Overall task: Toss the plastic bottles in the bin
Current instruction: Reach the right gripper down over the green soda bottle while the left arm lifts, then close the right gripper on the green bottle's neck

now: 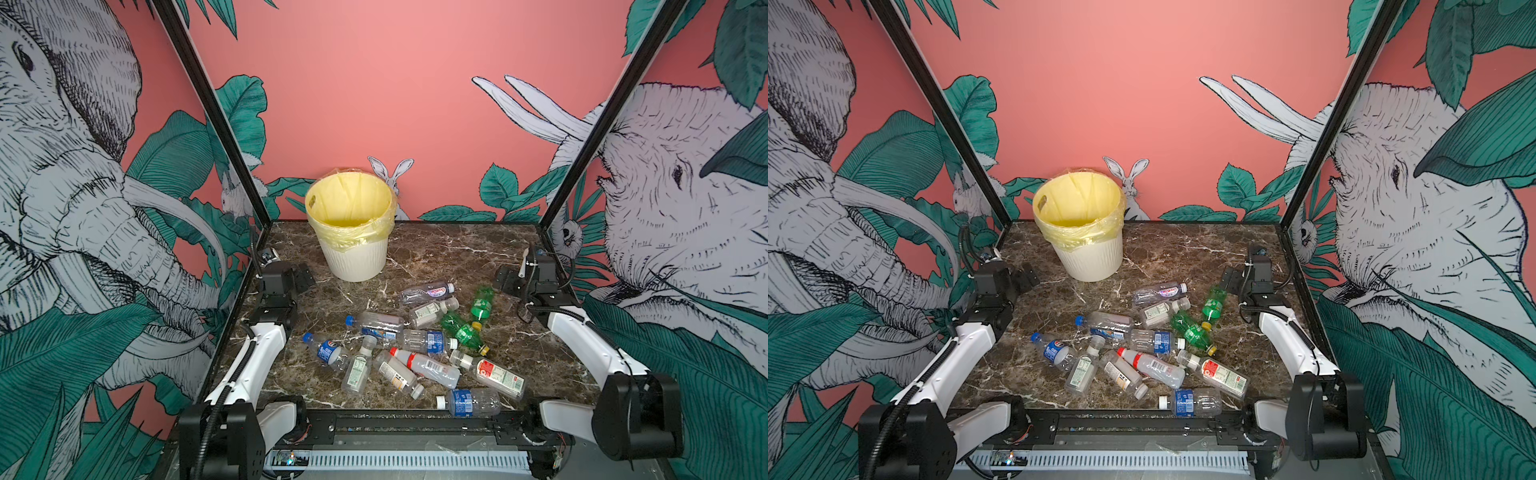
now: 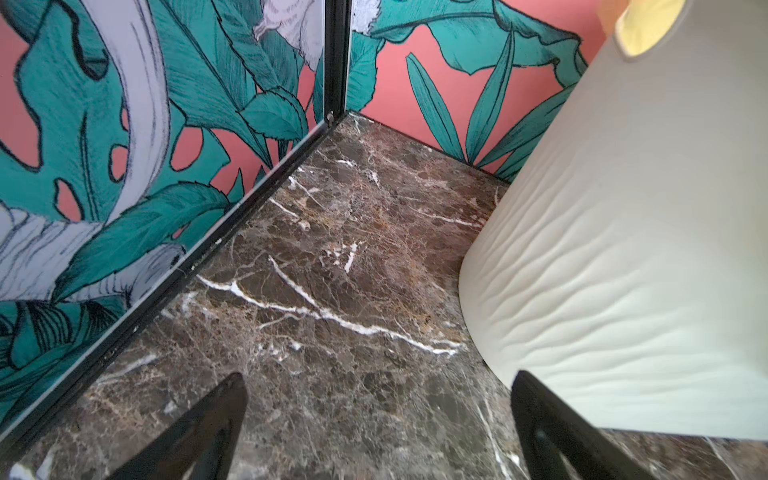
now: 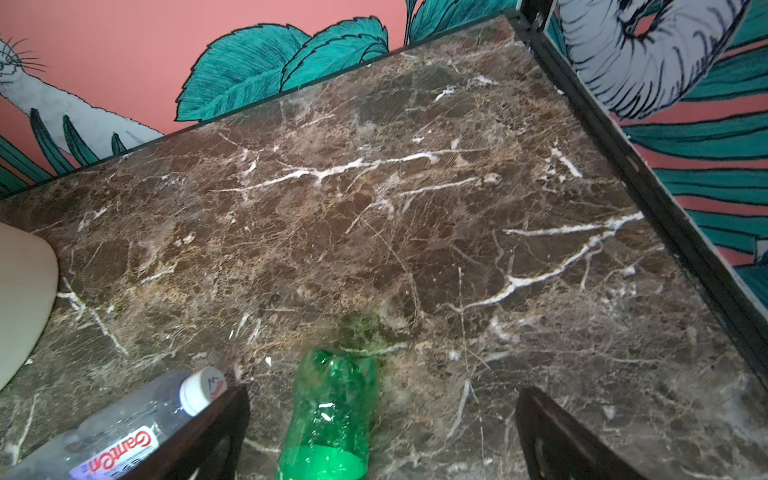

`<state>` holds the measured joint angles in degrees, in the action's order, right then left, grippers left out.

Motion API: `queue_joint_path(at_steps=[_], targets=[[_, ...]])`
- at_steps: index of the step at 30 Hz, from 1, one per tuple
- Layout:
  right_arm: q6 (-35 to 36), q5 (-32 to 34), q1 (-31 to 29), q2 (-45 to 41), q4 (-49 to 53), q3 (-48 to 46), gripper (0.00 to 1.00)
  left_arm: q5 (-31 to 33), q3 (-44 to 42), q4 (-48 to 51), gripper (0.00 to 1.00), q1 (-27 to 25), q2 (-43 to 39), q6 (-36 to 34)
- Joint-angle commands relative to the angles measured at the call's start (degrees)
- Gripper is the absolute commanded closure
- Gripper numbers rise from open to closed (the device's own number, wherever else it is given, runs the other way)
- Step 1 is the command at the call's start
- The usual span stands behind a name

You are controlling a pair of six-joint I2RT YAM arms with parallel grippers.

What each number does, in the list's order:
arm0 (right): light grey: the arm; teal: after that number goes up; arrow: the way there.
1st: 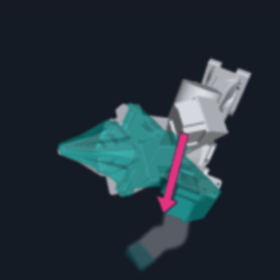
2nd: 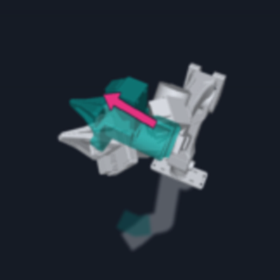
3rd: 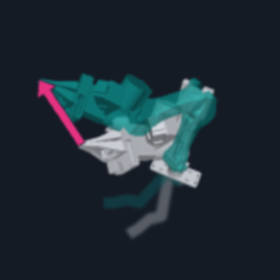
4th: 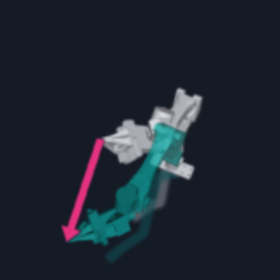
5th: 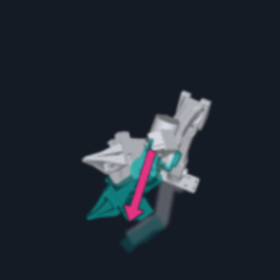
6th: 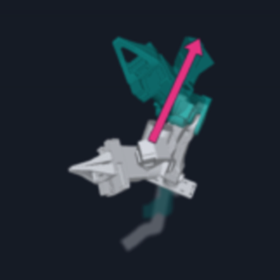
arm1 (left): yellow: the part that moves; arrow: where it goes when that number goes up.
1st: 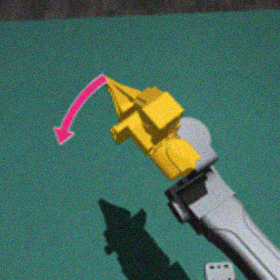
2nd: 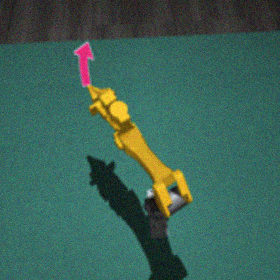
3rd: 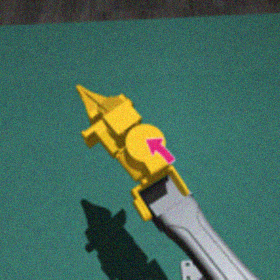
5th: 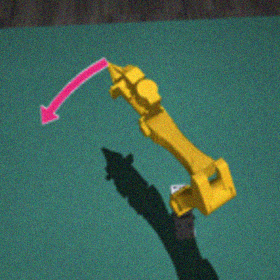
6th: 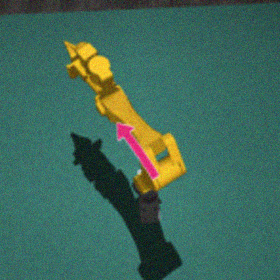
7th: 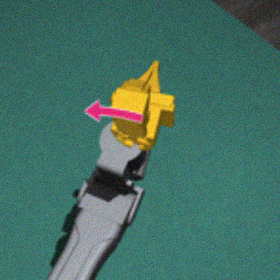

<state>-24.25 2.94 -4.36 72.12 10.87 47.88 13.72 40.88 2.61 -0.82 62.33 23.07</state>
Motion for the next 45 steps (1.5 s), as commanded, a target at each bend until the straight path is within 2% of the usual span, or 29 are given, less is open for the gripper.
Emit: queue_joint_path(at_steps=[1, 6, 11, 15, 19, 25, 45], targets=[[-5.8, -2.5, -1.1, 1.0, 10.8, 3.0, 0.01, -4.5, 1.9, 12.4, 0.01, 0.1, -1.6, 5.0], [-9.8, -5.7, -2.3, 2.8, 15.5, 5.3, 0.01, -8.8, 2.7, 18.2, 0.00, 0.1, -2.7, 6.5], [-10.7, -5.6, -3.7, 5.4, 18.7, 6.9, 0.01, -11.6, 1.9, 20.8, 0.00, 0.1, -3.9, 7.3], [-11.4, -7.0, -4.5, 7.9, 18.3, 6.6, 0.01, -12.9, 1.5, 21.7, 0.00, 0.2, -4.1, 7.1], [-12.0, -8.9, -4.8, 11.1, 18.8, 6.8, 0.01, -13.7, 2.5, 21.6, 0.00, 0.2, -3.0, 3.8], [-13.5, -8.2, -5.2, 12.6, 17.2, 6.5, 0.01, -16.7, 3.4, 20.9, 0.01, 0.2, -0.9, 4.2], [-14.6, -11.4, -5.6, 19.1, 14.5, 7.9, 0.17, -17.5, 1.3, 17.5, 0.01, 0.2, -0.6, 7.0]])
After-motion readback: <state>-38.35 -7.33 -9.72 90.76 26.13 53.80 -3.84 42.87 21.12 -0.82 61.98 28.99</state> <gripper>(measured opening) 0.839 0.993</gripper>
